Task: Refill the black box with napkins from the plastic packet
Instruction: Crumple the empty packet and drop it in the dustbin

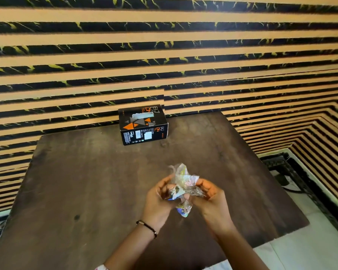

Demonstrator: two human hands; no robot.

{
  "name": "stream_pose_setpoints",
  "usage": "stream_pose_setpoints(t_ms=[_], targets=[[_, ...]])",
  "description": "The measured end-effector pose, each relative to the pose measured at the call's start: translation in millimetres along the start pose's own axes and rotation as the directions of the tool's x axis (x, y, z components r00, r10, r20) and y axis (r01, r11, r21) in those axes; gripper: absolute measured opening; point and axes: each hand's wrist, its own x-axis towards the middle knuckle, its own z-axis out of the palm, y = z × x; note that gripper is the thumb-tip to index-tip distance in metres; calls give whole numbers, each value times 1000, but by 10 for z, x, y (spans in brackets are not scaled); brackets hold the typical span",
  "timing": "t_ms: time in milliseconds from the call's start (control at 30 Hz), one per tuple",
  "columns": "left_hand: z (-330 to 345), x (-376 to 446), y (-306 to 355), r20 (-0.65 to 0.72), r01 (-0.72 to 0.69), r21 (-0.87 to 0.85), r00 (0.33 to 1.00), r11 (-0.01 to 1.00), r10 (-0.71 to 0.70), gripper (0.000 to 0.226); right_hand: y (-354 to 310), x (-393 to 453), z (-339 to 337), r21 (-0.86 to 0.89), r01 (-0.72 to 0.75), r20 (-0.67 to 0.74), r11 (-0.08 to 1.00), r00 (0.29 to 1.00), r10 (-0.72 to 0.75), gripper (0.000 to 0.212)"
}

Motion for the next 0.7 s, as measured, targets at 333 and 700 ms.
stream_pose_setpoints(t_ms=[333, 700], targets=[[277, -72, 52, 131, -81, 75, 989, 994, 71, 45, -83, -283, -439, 6, 19, -25, 1000, 1000, -19, 43], [1612, -432, 42, 336, -143, 91, 936, 986, 105, 42, -431, -796, -1577, 344, -190, -69, 920, 971, 227, 51]])
